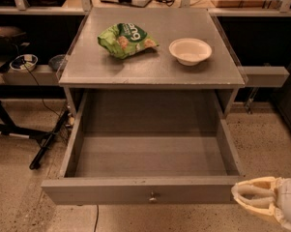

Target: Close top drawer

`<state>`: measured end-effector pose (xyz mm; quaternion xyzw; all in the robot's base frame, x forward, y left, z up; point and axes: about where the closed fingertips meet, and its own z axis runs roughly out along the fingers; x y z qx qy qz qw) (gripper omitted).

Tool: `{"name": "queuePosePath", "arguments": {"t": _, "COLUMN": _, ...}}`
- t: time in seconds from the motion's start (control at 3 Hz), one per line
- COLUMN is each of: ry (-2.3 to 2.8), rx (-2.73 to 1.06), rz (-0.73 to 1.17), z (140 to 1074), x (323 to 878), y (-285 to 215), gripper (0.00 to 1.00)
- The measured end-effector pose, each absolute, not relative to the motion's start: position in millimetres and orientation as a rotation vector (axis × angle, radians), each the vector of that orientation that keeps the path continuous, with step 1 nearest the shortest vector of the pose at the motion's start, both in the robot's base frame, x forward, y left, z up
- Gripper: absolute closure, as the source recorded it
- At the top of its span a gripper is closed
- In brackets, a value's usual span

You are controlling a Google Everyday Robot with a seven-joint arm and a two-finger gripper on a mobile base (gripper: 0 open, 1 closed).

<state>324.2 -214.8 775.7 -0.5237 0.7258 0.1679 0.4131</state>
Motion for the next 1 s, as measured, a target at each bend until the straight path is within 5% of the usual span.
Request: {"name": "queuePosePath", "arguments": {"t": 1.0, "ry": 1.855, "rx": -1.265, "rz": 0.454, "z": 752.0, "x": 326.7, "y": -214.0, "gripper": 1.00}}
